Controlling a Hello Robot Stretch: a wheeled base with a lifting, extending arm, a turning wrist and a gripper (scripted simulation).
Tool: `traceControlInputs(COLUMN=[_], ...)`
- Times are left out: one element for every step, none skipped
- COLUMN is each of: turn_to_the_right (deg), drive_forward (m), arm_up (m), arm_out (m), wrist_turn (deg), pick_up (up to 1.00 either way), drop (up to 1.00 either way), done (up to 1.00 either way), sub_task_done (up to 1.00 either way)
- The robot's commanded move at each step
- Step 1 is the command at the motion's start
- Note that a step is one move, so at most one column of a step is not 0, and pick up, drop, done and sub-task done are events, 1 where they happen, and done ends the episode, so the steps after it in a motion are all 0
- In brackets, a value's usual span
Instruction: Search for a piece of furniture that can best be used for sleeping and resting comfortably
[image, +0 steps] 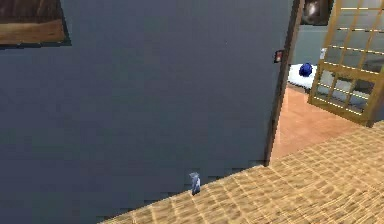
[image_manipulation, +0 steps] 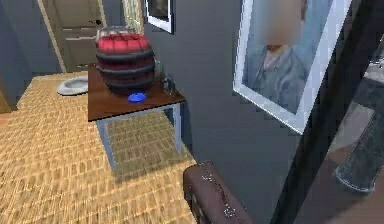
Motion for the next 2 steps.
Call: traceControlInputs(turn_to_the_right=[39.0, 0.0], drive_forward=[0.0, 1.0], arm_up=[0.0, 0.0], arm_out=[0.0, 0.0], wrist_turn=[0.0, 0.0], pick_up=[0.0, 0.0], drop=[0.0, 0.0], done=[0.0, 0.0], sub_task_done=[0.0, 0.0])
